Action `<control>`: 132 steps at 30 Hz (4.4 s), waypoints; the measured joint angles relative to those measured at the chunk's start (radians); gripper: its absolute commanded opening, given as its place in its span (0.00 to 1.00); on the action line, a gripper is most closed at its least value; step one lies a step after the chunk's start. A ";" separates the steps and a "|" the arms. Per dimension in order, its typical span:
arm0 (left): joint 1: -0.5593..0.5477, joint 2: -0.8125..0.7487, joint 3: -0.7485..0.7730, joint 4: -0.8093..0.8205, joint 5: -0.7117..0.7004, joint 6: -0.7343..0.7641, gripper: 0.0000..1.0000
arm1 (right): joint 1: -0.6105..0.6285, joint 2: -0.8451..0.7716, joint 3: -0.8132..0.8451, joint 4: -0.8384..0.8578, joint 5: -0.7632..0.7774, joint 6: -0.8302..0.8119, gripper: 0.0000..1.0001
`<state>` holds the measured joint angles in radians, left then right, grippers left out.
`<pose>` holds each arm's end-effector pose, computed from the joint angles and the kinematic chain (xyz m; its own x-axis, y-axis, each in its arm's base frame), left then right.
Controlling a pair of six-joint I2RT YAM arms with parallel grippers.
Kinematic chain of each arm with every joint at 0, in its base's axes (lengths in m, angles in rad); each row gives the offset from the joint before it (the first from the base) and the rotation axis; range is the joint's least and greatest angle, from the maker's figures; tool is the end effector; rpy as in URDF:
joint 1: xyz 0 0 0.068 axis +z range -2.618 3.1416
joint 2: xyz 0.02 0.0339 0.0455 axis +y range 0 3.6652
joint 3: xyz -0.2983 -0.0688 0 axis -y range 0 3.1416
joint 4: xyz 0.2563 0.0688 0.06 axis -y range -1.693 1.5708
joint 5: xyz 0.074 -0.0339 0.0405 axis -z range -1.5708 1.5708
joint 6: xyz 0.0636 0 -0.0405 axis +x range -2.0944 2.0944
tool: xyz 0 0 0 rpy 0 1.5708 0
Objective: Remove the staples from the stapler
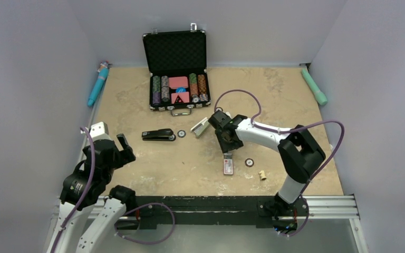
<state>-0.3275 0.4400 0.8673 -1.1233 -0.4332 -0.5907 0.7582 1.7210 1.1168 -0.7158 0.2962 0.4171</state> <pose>0.0650 0.0061 0.3169 -0.4969 -0.3650 -0.7873 -0.3490 0.9147 -0.2039 0.2619 0.2224 0.1816 -0.8882 -0.3075 -0.3414 -0.2683 0.9503 -0.1580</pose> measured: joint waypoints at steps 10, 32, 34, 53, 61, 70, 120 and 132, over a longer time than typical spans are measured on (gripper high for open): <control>0.000 0.000 0.000 0.000 0.000 0.000 0.90 | 0.001 -0.069 -0.042 0.011 -0.104 -0.002 0.42; -0.219 0.289 -0.123 0.282 0.463 -0.023 0.71 | -0.043 0.027 0.080 0.046 -0.220 -0.002 0.29; -0.288 0.329 -0.165 0.349 0.502 -0.072 0.70 | -0.081 0.032 0.092 0.057 -0.244 0.002 0.28; -0.673 0.911 -0.409 1.381 0.674 -0.571 0.40 | -0.204 0.034 -0.016 0.148 -0.458 0.017 0.21; -0.749 1.105 -0.372 1.613 0.683 -0.682 0.20 | -0.204 0.034 -0.022 0.160 -0.471 0.019 0.20; -0.837 1.175 -0.305 1.647 0.595 -0.761 0.00 | -0.210 0.034 -0.024 0.159 -0.466 0.021 0.18; -1.023 1.322 -0.020 1.135 0.141 -1.070 0.00 | -0.229 -0.029 -0.149 0.210 -0.449 0.052 0.13; -1.003 1.324 -0.016 1.129 0.146 -1.061 0.00 | -0.233 -0.051 -0.184 0.238 -0.472 0.048 0.10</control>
<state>-1.3300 1.7645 0.8509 0.0059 -0.2874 -1.6512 0.5255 1.6699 0.9329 -0.4782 -0.1757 0.4656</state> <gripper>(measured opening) 0.011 0.104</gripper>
